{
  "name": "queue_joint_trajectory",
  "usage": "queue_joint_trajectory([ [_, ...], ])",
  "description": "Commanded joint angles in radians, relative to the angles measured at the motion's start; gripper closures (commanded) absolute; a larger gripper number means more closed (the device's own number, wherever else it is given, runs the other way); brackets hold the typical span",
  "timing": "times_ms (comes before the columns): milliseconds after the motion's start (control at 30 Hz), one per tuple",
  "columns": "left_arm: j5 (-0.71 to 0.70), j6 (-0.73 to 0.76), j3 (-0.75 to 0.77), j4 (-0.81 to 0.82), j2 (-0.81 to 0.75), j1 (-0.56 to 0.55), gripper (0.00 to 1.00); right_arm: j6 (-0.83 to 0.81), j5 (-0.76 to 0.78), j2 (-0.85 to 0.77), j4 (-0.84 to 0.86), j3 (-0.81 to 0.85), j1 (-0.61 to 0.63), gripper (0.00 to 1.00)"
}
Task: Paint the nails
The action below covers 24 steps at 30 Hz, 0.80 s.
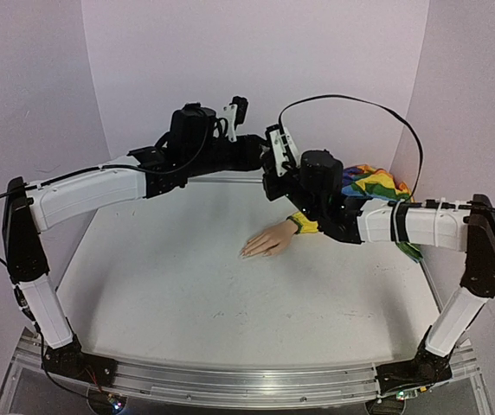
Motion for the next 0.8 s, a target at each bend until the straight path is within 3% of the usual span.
queue_joint_trajectory([
  [0, 0.239, -0.025, 0.019, -0.03, -0.082, -0.009, 0.41, 0.047, -0.136, -0.149, 0.084, -0.055, -0.049, 1.0],
  [167, 0.364, -0.05, -0.089, -0.002, -0.183, 0.028, 0.24, 0.134, -0.473, -0.268, -0.03, -0.099, -0.101, 1.0],
  [333, 0.558, -0.132, -0.219, 0.15, -0.263, 0.066, 0.18, 0.293, -0.881, -0.337, -0.107, -0.111, -0.188, 1.0],
  [467, 0.707, -0.164, -0.262, 0.273, -0.29, 0.072, 0.19, 0.416, -1.212, -0.324, -0.102, -0.071, -0.218, 1.0],
  [567, 0.731, -0.17, -0.262, 0.313, -0.296, 0.072, 0.23, 0.514, -1.374, -0.276, -0.066, -0.024, -0.218, 1.0],
  [767, 0.701, -0.146, -0.216, 0.321, -0.263, 0.071, 0.29, 0.64, -1.502, -0.203, 0.074, 0.008, -0.218, 1.0],
])
